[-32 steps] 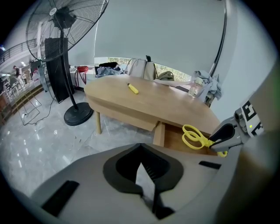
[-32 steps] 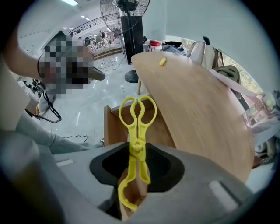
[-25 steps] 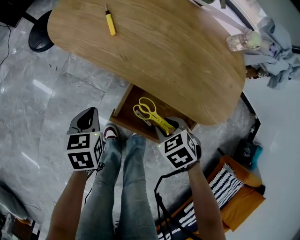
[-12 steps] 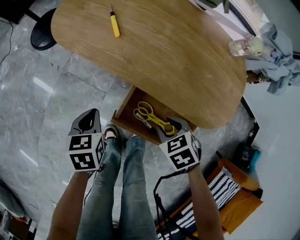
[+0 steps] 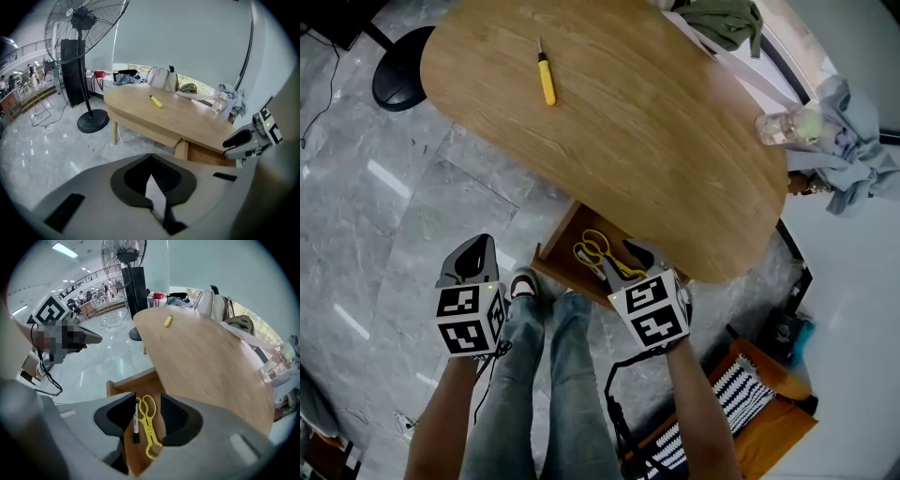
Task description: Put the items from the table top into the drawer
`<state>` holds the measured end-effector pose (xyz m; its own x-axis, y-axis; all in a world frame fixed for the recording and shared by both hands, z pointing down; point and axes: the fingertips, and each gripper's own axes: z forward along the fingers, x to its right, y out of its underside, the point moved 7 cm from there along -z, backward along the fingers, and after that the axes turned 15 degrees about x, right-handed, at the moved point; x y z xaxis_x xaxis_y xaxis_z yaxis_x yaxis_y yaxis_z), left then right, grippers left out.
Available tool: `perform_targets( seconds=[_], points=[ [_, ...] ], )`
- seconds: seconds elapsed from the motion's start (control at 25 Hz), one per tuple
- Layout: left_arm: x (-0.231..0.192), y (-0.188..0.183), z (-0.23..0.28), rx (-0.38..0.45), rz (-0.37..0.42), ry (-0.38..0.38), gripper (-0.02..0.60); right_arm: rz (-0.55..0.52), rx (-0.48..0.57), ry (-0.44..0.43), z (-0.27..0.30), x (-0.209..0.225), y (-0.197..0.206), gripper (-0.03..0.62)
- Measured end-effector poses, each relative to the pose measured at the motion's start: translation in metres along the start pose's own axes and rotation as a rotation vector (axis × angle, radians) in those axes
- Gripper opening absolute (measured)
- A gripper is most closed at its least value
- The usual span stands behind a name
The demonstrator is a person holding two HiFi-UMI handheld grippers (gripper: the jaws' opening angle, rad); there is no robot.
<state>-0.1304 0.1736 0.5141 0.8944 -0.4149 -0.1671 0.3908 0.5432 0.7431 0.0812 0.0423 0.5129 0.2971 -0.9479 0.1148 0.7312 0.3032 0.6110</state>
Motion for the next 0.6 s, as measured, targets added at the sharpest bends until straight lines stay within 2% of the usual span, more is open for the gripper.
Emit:
perform_targets(
  seconds=[0.32,0.6],
  points=[
    [-0.035,-0.015,-0.012,0.019,-0.058,-0.084,-0.006,-0.039,0.066,0.025,0.031,0.003,-0.059,0.156],
    [-0.061,-0.03,-0.012,0.035,-0.085,-0.126,-0.006,-0.01,0.119,0.057,0.062,0.012,-0.097,0.156]
  ],
)
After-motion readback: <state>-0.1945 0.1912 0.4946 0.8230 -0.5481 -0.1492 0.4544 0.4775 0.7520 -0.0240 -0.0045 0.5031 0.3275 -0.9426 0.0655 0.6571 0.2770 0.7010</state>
